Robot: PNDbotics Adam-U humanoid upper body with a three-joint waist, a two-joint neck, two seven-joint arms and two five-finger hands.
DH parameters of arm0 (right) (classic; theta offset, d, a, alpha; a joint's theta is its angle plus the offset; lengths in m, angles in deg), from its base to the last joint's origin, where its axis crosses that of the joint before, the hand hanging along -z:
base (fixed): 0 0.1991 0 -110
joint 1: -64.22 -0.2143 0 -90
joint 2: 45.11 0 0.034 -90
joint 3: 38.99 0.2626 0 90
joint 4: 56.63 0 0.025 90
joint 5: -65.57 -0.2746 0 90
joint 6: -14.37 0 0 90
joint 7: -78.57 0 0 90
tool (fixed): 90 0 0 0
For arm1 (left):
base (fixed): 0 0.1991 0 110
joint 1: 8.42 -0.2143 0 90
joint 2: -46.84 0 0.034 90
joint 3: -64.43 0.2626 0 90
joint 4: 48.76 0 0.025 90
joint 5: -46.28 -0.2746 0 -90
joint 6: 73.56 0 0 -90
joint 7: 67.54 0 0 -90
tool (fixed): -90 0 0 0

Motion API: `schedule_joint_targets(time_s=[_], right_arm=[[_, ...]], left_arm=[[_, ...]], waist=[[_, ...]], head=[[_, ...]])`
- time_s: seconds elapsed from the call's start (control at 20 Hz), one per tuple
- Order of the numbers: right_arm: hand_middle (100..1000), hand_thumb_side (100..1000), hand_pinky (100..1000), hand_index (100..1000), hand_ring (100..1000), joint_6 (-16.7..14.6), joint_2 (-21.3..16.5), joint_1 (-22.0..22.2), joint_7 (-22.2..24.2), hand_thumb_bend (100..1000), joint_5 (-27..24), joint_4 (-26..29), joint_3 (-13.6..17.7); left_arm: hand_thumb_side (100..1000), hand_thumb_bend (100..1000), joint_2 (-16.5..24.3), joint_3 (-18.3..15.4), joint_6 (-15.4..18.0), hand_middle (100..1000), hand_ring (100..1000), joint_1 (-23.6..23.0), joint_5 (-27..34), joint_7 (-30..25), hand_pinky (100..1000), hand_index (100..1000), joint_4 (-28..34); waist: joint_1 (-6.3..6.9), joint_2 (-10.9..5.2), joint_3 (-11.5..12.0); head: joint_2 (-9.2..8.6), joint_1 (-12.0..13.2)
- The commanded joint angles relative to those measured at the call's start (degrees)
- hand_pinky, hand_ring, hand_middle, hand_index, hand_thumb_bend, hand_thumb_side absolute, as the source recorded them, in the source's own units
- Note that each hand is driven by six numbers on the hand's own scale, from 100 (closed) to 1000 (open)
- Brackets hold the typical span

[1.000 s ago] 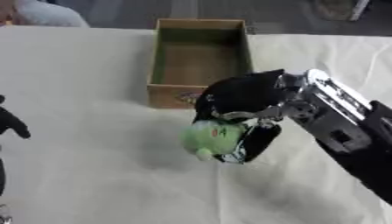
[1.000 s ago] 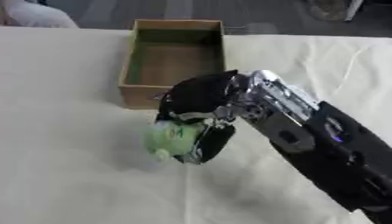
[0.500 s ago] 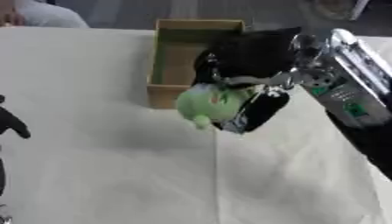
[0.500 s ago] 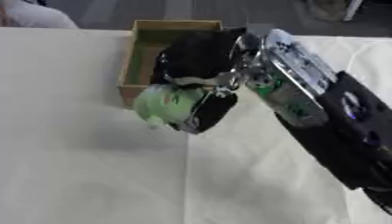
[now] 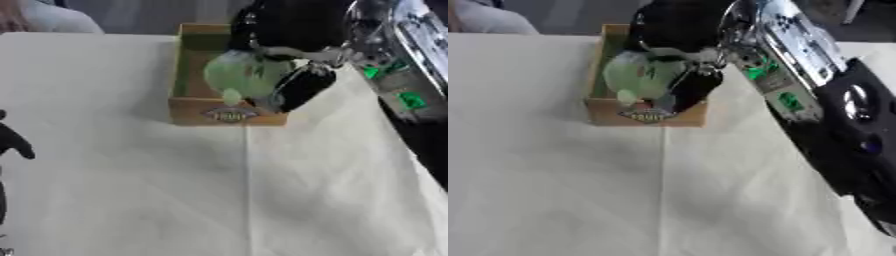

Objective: Pick up objects on the table and place them in the box.

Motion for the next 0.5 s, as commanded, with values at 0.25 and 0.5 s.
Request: schedule_joint_targets(time_s=[0.25,0.5], right_arm=[[484,553,825,663,835,4.1,4.7,-3.9,-12.2,100,11.5,-10.4,2.9],[478,539,825,657,835,6.0,9.2,-6.1,-17.8,100,19.5,-18.9,4.5]], left_arm=[[913,100,0.2,0.3,0.1,388,376,0.1,0.0,-0.4,299,633,1.1],[914,100,-0.1,0.5,0.0,388,376,0.1,0.0,-0.7,299,634,1.1]], waist=[[0.40,-0.82,0.5],[0.53,-0.54,0.9]], head=[[-1.44,-0.3],[-1.81,-0.8]])
